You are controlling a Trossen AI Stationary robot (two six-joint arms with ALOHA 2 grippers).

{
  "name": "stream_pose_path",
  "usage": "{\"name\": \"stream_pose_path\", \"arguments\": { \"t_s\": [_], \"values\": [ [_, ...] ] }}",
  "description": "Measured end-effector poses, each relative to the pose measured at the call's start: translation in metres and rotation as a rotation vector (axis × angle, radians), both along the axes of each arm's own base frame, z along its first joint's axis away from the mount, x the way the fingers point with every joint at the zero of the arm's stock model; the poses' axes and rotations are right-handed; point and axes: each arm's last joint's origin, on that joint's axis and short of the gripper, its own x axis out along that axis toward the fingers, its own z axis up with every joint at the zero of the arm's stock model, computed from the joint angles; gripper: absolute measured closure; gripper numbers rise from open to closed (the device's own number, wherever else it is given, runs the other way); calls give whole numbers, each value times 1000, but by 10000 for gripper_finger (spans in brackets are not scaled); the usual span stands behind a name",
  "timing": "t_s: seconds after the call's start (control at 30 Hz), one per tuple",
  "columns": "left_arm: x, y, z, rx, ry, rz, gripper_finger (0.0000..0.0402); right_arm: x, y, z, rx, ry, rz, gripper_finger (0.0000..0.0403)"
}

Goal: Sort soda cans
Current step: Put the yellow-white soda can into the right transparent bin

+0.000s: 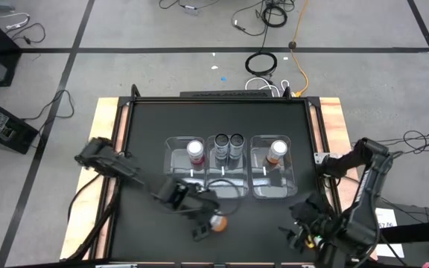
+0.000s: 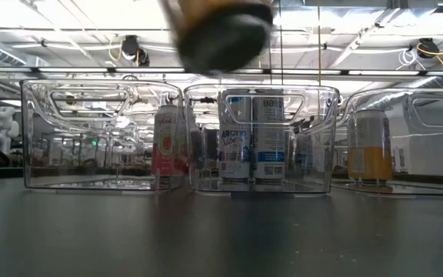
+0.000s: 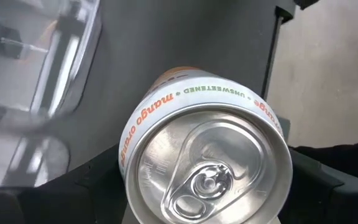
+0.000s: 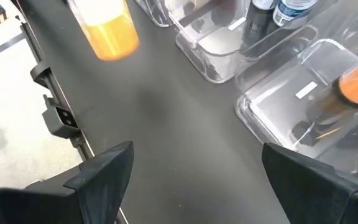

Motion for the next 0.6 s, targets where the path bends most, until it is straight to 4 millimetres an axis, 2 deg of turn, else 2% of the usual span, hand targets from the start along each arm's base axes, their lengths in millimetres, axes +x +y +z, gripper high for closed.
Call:
{"name": "stream_pose_path", "arguments": {
  "t_s": [0.13,0.27,0.43,0.6],
  "values": [
    [32,3,-10,-8,20,-17,93,-12,-8,10,-13,1,23,55],
    [55,7,-22,-3,55,-15,94,-18,-11,13,-34,12,39,55],
    [68,13,-40,21,141,17,94,-24,-8,13,-46,18,68,55],
    [72,12,-55,17,195,58,90,-30,-5,13,-49,17,94,55]
  ]
}}
